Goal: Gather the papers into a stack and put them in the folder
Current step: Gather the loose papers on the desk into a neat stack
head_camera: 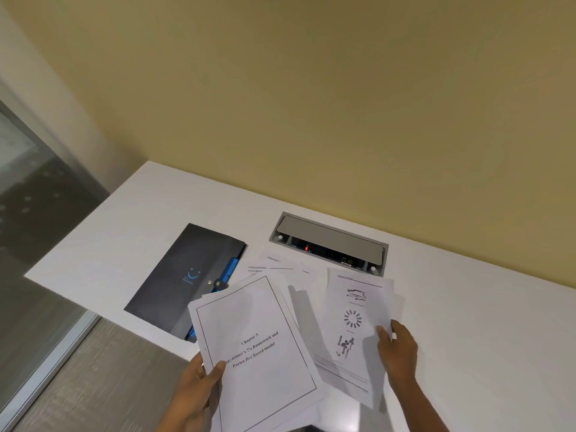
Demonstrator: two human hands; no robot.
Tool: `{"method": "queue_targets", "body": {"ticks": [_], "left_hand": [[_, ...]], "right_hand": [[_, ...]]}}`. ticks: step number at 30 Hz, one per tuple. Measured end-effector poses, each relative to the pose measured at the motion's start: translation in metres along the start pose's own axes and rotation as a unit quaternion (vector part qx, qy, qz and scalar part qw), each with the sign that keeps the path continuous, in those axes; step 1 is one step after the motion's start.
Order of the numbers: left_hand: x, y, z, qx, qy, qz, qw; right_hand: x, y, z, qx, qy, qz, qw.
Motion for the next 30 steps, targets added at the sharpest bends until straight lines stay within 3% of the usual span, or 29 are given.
{"method": "queue_targets", "body": {"ticks": [6,10,15,24,30], "left_hand": [[-0.011,0.004,0.022,0.001,0.005,-0.016,1.0],[-0.019,0.009,0.032,0.011,-0.024,-0.024,0.999],[-0.031,0.014,0.04,0.019,-0.061,-0.061,0.996],[-0.018,0.009,0.028,0.03,-0.056,-0.107,0.992],[0.009,-0.005,0.006,0.022,-0.043,-0.09,0.995]], "right_hand": [[0.038,0.005,-0.003,0.031,-0.057,-0.042,0.997],[0.03,0.02,-0.024,0.037,-0.132,-0.136,0.981],[-0.008,0.043,-0.054,0.043,-0.213,-0.28,0.935],[-0.067,0.078,-0.088,0.017,-0.184,-0.431,0.883],[-0.094,0.087,-0.104,0.01,-0.168,-0.495,0.853]]}}
Point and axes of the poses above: each hand's wrist, its own y-axis away from the middle knuckle, its own x-axis out of the back of the hand, z = x × y, the point moved 3 cm from there along -y, towards the middle knuckle, and after that the axes turned 12 degrees about -z, right-handed, at the moved point
